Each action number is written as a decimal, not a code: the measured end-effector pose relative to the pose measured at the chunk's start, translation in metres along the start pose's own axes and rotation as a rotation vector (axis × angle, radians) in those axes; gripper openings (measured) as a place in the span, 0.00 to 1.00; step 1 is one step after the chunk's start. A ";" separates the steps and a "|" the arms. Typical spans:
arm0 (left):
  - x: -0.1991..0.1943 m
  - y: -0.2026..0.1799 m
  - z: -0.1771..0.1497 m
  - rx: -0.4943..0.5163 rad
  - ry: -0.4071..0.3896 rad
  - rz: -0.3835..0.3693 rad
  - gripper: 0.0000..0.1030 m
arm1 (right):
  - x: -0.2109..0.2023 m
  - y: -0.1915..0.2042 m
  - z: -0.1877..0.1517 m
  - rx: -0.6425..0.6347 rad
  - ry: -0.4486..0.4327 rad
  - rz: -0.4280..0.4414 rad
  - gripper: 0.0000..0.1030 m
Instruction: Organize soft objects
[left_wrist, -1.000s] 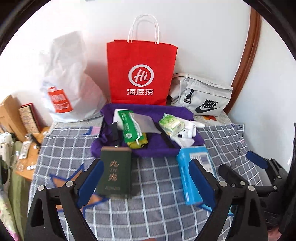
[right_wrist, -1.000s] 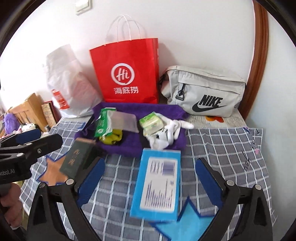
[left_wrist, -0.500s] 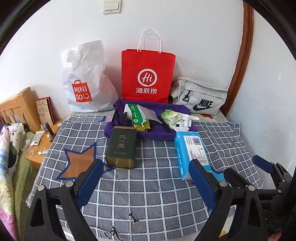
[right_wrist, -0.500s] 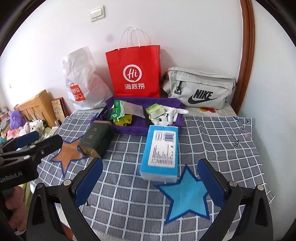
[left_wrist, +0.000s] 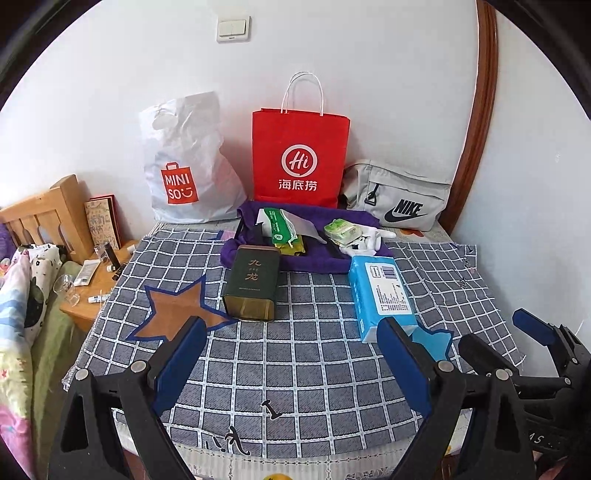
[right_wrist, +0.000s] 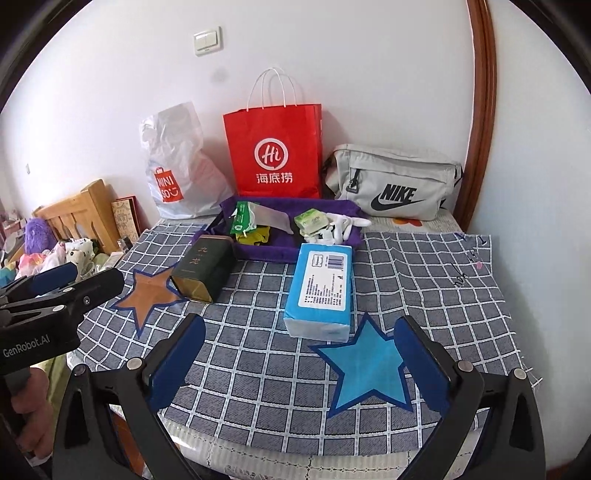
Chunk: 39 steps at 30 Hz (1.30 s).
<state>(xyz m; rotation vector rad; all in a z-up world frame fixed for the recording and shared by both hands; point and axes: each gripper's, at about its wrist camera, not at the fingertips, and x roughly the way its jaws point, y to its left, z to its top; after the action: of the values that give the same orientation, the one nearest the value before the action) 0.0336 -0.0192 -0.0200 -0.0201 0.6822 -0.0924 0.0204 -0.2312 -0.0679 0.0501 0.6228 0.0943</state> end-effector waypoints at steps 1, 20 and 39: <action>-0.001 0.000 0.000 0.001 -0.003 0.001 0.91 | -0.001 0.000 0.000 0.001 -0.002 0.001 0.98; -0.010 -0.001 0.000 0.007 -0.013 0.001 0.91 | -0.013 0.003 -0.002 -0.002 -0.018 0.004 0.98; -0.011 -0.001 -0.001 0.007 -0.009 0.000 0.91 | -0.013 0.004 -0.003 -0.003 -0.019 0.005 0.98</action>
<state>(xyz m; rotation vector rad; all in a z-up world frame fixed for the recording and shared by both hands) 0.0242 -0.0195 -0.0138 -0.0136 0.6727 -0.0947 0.0075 -0.2284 -0.0623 0.0497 0.6034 0.0994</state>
